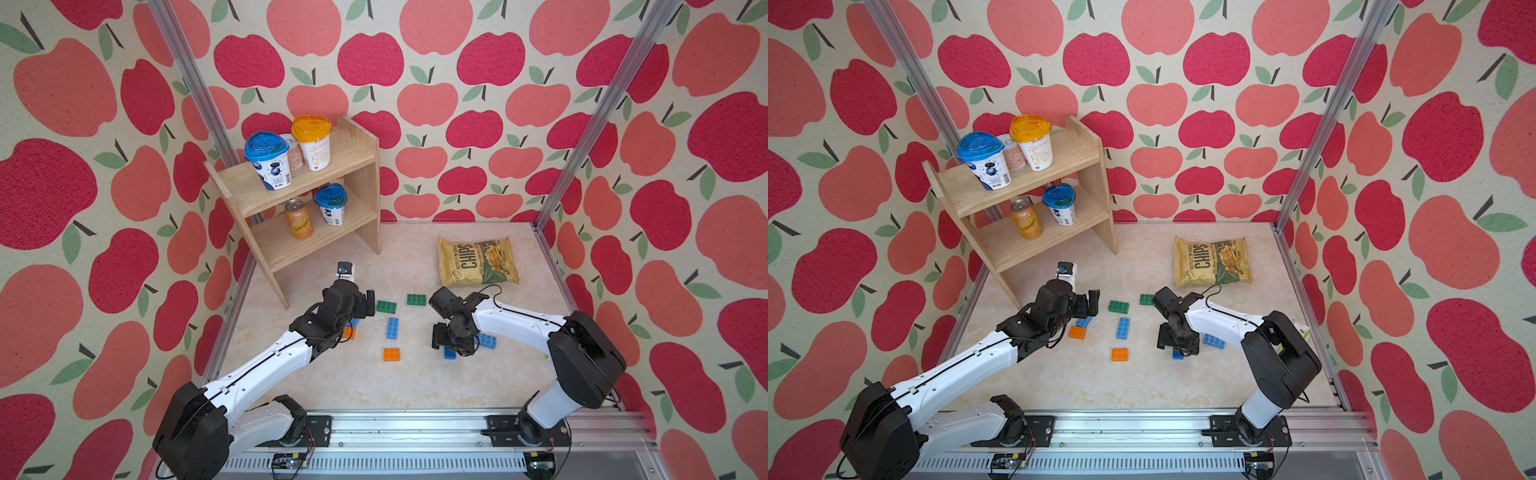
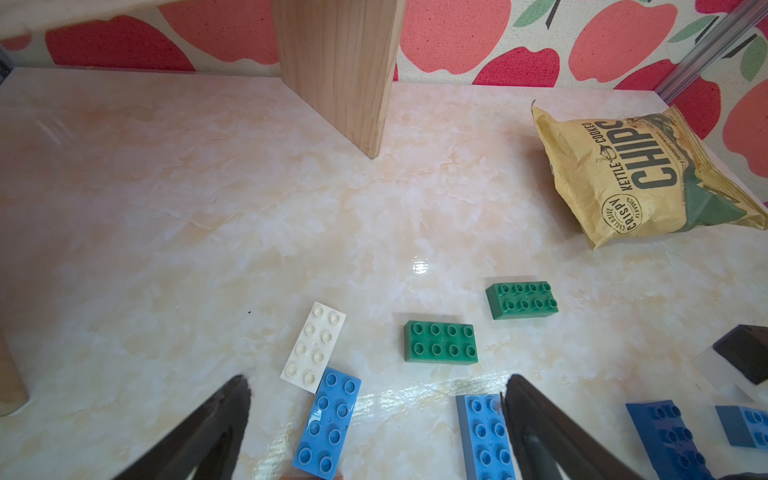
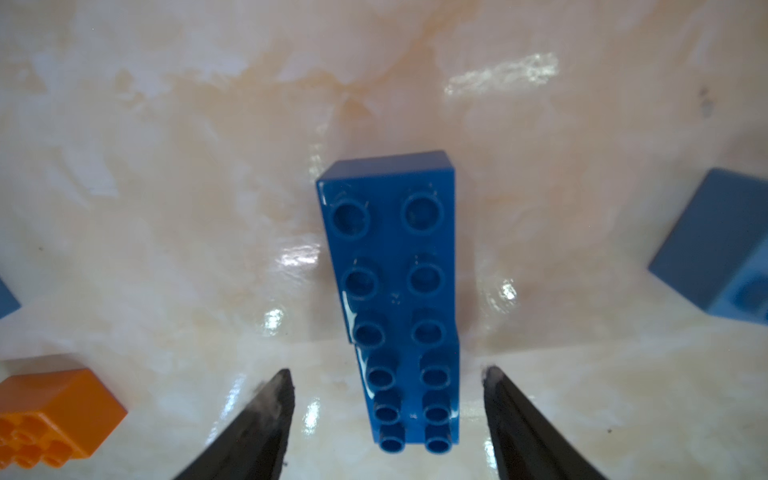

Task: Assemble a rectangle with lego
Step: Adjust the lego brick at the center of the board.

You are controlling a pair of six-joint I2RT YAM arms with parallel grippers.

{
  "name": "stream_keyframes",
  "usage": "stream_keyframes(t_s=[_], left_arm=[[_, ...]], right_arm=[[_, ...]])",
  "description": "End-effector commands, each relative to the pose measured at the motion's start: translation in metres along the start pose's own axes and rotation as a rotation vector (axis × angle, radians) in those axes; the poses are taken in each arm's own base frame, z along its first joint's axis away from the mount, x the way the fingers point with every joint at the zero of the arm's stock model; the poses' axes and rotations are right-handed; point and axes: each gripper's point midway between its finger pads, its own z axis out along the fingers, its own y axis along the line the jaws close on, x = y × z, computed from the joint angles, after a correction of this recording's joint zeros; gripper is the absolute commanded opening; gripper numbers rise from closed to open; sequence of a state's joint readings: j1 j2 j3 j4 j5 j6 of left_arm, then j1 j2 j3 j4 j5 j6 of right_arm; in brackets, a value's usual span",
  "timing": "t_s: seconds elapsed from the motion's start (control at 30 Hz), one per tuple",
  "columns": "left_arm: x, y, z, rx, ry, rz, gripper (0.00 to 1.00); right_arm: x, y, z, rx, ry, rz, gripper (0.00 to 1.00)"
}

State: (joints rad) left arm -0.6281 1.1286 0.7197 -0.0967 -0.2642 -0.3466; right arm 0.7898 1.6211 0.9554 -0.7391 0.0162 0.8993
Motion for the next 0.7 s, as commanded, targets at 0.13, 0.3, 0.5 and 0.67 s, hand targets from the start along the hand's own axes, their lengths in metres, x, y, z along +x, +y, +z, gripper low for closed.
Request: stream_keyframes(t_s=[0.13,0.3,0.5,0.67], left_arm=[[-0.0084,0.0009,0.0000,-0.010,-0.010,-0.003,0.97],[-0.0080,0.0008,0.0007,-0.010,-0.009,-0.003,0.97],[-0.0082,0.0001,0.0014,-0.007,-0.008,-0.003,0.97],[-0.0084,0.0002,0.0017,-0.007,-0.009,-0.004,0.97]], right_arm=[[-0.0008,0.0054,0.0045,-0.002,0.016,-0.005,0.73],[-0.0022,0.0084,0.0050,-0.007,0.017,-0.015,0.72],[-0.0041,0.0126,0.0027,-0.008,0.015,-0.026,0.72],[-0.0031,0.0122,0.0027,-0.003,0.017,-0.027,0.72]])
